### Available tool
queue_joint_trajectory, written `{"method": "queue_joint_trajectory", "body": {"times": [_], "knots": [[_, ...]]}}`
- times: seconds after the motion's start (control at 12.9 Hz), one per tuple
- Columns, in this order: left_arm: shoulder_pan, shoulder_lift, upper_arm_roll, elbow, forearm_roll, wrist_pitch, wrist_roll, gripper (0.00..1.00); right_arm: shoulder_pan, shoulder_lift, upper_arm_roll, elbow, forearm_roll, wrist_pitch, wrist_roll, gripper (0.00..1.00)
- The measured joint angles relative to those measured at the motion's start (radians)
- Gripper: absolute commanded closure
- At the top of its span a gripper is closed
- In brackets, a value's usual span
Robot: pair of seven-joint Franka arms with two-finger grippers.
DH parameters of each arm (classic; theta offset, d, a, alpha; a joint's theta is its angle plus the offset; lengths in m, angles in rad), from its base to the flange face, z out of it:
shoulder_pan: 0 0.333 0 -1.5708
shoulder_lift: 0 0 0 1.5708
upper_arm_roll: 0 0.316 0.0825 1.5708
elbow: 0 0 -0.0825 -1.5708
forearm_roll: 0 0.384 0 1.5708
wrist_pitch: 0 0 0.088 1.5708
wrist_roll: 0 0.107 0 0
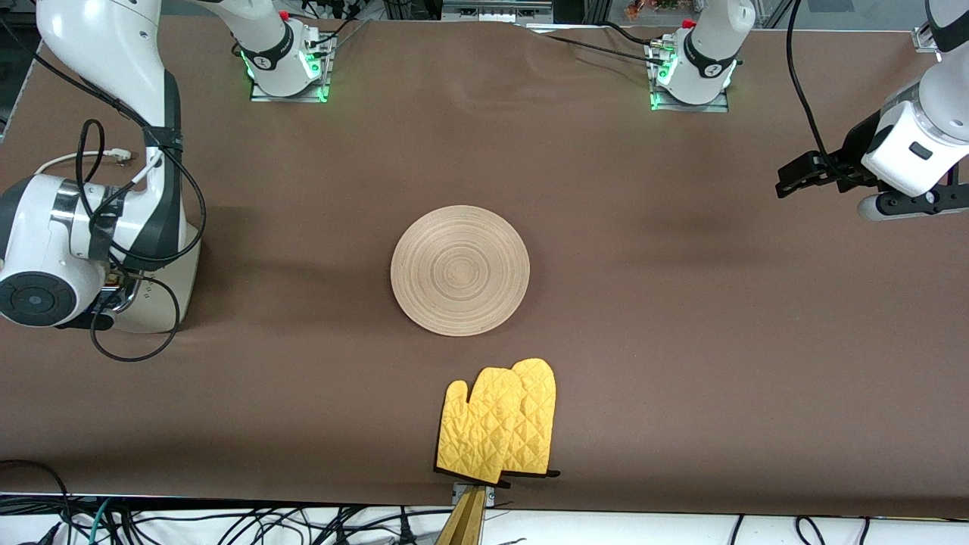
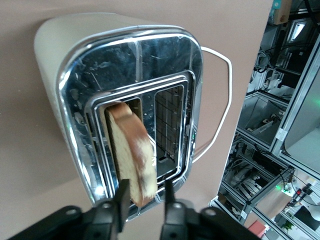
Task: Move plate and put bread in toaster
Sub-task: 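Lower the bread into a toaster slot with the right gripper, then open the right gripper and raise it away from the toaster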
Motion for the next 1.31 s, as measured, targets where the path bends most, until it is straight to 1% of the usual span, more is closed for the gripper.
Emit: {"method": "queue_joint_trajectory", "body": {"times": [0.15, 0.31, 0.54, 0.7, 0.77, 1.01, 1.16, 1.31], "knots": [[0.000, 0.000, 0.000, 0.000, 0.000, 0.000, 0.000, 0.00, 0.000, -0.013, -0.002, 0.017, 0.017, 0.001, -0.035, 0.00], [0.000, 0.000, 0.000, -0.001, 0.000, 0.000, 0.000, 0.00, 0.001, -0.038, -0.007, 0.065, 0.020, -0.023, -0.085, 0.00], [0.000, 0.000, 0.000, -0.002, 0.000, 0.000, 0.000, 0.00, 0.029, -0.140, -0.005, 0.124, 0.045, -0.121, -0.127, 0.00], [0.000, 0.000, 0.001, -0.002, 0.000, 0.000, 0.000, 0.00, 0.081, -0.211, -0.002, 0.127, 0.075, -0.166, -0.127, 0.00], [0.000, 0.000, 0.001, -0.002, 0.000, 0.000, 0.000, 0.00, 0.105, -0.231, 0.000, 0.127, 0.096, -0.177, -0.127, 0.00], [0.000, 0.000, 0.001, -0.002, 0.000, 0.000, 0.000, 0.00, 0.147, -0.231, 0.002, 0.120, 0.179, -0.183, -0.127, 0.00], [0.000, 0.000, 0.001, -0.003, 0.000, 0.000, 0.000, 0.00, 0.145, -0.229, 0.001, 0.115, 0.209, -0.185, -0.127, 0.00], [0.000, 0.000, 0.001, -0.004, 0.000, 0.000, 0.000, 0.00, 0.143, -0.231, 0.000, 0.115, 0.261, -0.188, -0.127, 0.00]]}}
